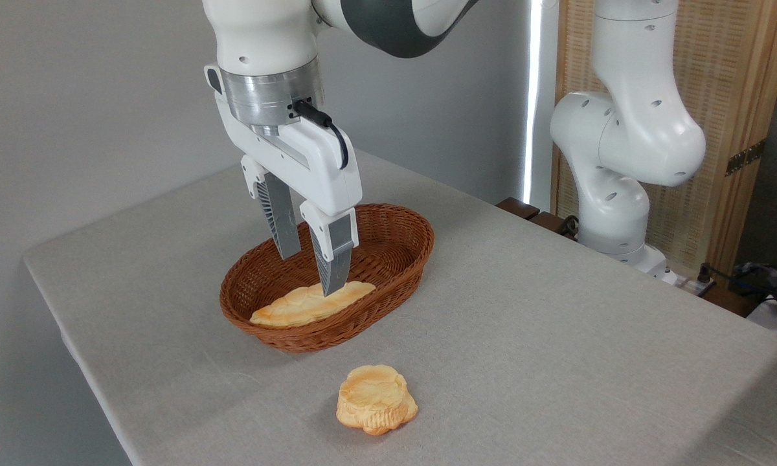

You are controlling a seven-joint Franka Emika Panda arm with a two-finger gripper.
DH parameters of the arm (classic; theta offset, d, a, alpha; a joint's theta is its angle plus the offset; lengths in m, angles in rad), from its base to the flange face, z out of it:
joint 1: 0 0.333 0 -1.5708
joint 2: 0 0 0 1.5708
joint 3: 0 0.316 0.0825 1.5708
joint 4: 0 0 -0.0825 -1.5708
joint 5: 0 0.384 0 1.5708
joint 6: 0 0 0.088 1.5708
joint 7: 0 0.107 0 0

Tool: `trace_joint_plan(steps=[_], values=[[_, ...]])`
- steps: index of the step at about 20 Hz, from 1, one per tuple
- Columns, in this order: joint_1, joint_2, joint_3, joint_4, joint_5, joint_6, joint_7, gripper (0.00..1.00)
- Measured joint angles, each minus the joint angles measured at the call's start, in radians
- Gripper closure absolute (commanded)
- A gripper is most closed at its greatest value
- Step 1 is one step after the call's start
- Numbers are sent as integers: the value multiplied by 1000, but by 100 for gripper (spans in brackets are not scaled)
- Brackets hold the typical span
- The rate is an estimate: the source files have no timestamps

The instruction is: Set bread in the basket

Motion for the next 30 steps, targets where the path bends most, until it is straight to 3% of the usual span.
trace_joint_plan(steps=[30], values=[[2,-11,9,-16,14,-27,13,0]])
